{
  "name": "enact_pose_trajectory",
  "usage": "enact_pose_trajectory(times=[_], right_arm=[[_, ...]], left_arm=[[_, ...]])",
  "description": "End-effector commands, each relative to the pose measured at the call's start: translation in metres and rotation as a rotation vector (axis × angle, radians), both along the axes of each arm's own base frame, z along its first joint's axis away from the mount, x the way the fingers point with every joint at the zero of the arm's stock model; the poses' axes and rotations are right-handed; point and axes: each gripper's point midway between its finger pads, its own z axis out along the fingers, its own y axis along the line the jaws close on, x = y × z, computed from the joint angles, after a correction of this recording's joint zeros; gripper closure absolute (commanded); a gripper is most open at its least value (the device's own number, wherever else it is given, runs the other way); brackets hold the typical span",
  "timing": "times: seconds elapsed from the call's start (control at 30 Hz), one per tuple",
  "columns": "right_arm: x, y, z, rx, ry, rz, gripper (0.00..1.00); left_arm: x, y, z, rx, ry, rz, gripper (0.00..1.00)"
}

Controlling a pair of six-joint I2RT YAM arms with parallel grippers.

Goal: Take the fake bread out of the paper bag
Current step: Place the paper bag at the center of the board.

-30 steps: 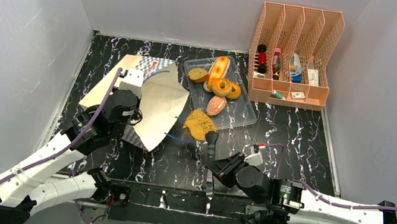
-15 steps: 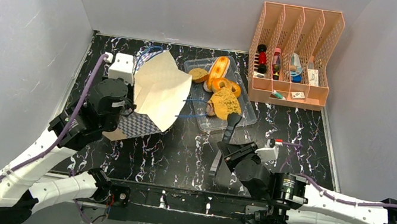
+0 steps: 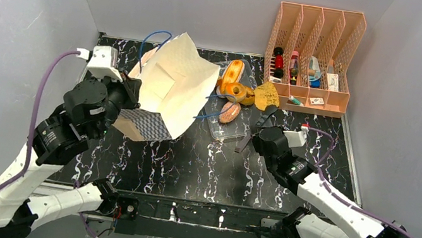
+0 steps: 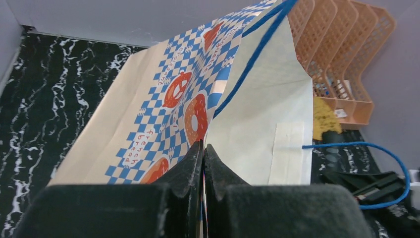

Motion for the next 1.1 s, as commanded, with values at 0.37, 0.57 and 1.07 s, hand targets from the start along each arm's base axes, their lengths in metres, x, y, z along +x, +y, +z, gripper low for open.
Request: enact_pose_trajectory(times=[0.37,0.57,1.07], right_arm=[[0.016,0.018,-0.051,0.128,0.082,0.082,1.0],[0.014,0.022,-0.068,0.14,0.107,0.099,1.0],[0.009,0.02,-0.085,0.152,0.145,0.098,0.86]], left_arm=[[-0.001,-0.009,-0.007,-0.433,-0.108,0.044,1.0],[0.002,-0.01,-0.033,-0.571,-0.106,0.084,1.0],[0.003,-0.008,-0.065,-0.78,-0.1,0.139,1.0]])
